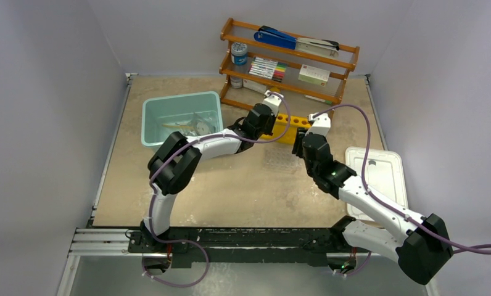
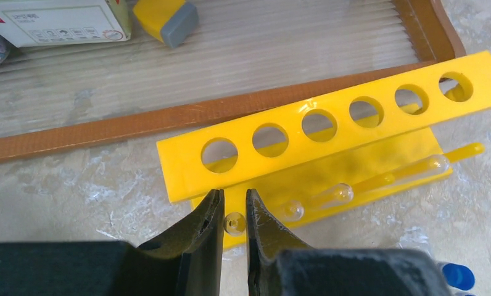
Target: Organize the chemistry lab equipment
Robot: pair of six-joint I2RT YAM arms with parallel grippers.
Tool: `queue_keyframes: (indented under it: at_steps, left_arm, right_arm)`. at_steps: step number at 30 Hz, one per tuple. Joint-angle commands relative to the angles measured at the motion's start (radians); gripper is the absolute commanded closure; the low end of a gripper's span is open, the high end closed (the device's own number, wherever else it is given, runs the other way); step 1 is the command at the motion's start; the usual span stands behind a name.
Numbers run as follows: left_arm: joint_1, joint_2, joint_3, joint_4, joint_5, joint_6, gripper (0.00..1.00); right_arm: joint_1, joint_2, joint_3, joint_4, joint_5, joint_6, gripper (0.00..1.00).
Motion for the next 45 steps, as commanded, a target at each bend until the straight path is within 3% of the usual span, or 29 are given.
queue_keyframes:
  at_steps: [1,5,9,13,16,19,23,29,37,45]
  left_arm:
    - [-0.009,-0.082,0.001,0.042,-0.003,0.013,0.86]
    - [-0.009,-0.097,0.006,0.064,-0.017,0.004,0.66]
    - [-0.009,-0.101,0.037,0.039,-0.025,0.015,0.60]
    - [-0.009,-0.125,0.037,0.042,-0.023,0.005,0.59]
    - [-0.009,-0.155,0.064,0.000,-0.024,-0.028,0.59]
    - [-0.009,-0.203,0.082,-0.030,-0.038,-0.078,0.59]
    - [-0.009,-0.292,0.014,-0.070,-0.035,-0.156,0.60]
    - [-0.009,-0.510,-0.229,-0.037,-0.011,-0.248,0.62]
    - [-0.008,-0.701,-0.371,-0.048,-0.020,-0.248,0.62]
    - [-0.007,-0.791,-0.429,-0.070,-0.053,-0.225,0.62]
  right_arm:
    - [-0.004,-0.017,0.013,0.007,0.013,0.015,0.51]
    - [-0.014,-0.030,0.023,-0.012,-0.001,0.048,0.49]
    - [-0.031,-0.053,0.022,-0.028,-0.014,0.069,0.40]
    - [-0.120,-0.062,0.032,-0.090,-0.062,0.122,0.35]
    - [-0.269,-0.046,0.083,-0.172,-0.175,0.150,0.37]
    - [-0.411,0.013,0.137,-0.259,-0.213,0.137,0.29]
    - [-0.543,0.092,0.131,-0.299,-0.254,0.149,0.27]
    - [-0.581,0.132,0.042,-0.276,-0.253,0.225,0.29]
    - [-0.605,0.233,0.060,-0.306,-0.206,0.255,0.27]
    - [-0.608,0.390,0.210,-0.429,-0.103,0.233,0.12]
